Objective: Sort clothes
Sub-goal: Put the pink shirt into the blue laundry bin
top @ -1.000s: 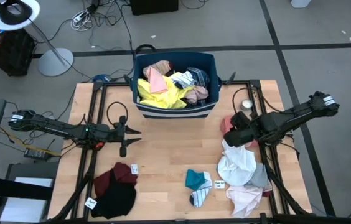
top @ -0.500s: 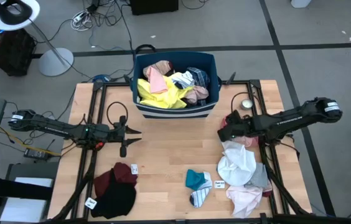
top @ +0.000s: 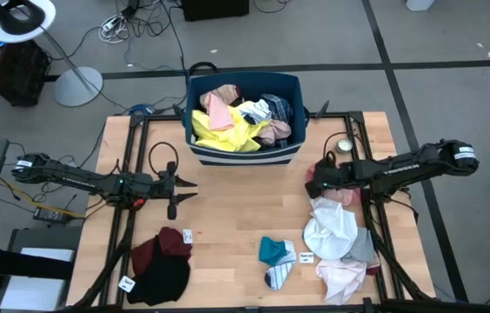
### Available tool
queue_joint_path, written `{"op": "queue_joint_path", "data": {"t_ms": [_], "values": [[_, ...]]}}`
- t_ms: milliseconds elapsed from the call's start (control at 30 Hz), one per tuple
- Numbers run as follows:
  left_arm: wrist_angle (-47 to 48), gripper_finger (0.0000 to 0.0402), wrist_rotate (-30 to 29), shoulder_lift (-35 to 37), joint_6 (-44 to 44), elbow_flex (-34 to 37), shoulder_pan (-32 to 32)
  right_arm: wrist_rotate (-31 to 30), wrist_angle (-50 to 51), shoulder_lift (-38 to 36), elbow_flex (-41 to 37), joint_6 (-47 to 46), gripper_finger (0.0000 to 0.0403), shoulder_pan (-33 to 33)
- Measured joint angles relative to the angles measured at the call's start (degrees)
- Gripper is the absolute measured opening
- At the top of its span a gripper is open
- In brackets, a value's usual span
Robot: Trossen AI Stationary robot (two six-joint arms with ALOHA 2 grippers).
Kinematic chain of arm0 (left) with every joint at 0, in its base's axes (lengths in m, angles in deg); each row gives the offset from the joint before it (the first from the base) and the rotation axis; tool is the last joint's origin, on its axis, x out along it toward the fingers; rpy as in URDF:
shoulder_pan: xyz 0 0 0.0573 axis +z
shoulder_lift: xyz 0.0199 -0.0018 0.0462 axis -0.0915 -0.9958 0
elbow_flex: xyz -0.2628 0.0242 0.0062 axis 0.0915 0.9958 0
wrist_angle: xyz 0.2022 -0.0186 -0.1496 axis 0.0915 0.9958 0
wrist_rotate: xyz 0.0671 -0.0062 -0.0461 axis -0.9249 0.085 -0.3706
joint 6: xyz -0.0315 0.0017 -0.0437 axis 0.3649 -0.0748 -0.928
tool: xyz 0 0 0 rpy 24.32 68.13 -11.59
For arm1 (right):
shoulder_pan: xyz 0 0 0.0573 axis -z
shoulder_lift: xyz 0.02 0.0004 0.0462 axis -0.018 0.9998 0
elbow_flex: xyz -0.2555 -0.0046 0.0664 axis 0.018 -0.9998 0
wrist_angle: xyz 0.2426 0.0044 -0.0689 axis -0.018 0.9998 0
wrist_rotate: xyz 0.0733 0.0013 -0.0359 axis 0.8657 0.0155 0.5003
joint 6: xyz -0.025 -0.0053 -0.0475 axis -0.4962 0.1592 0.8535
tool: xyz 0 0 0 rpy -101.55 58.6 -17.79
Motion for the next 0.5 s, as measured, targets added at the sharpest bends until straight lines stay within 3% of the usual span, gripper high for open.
{"op": "queue_joint_path", "data": {"t_ms": [200,367,500], "values": [[0.0,0.0136,0.0,0.0,0.0,0.0,0.0,-0.8,12.4,-1.6,12.9,4.8,0.0007,-0.6],[0.0,0.0136,0.0,0.0,0.0,0.0,0.0,-7.3,24.6,-1.9,28.9,9.9,0.0005,-1.7],[0.0,0.0136,0.0,0.0,0.0,0.0,0.0,-12.3,27.5,-1.8,40.5,16.8,0.0004,-2.9]]}}
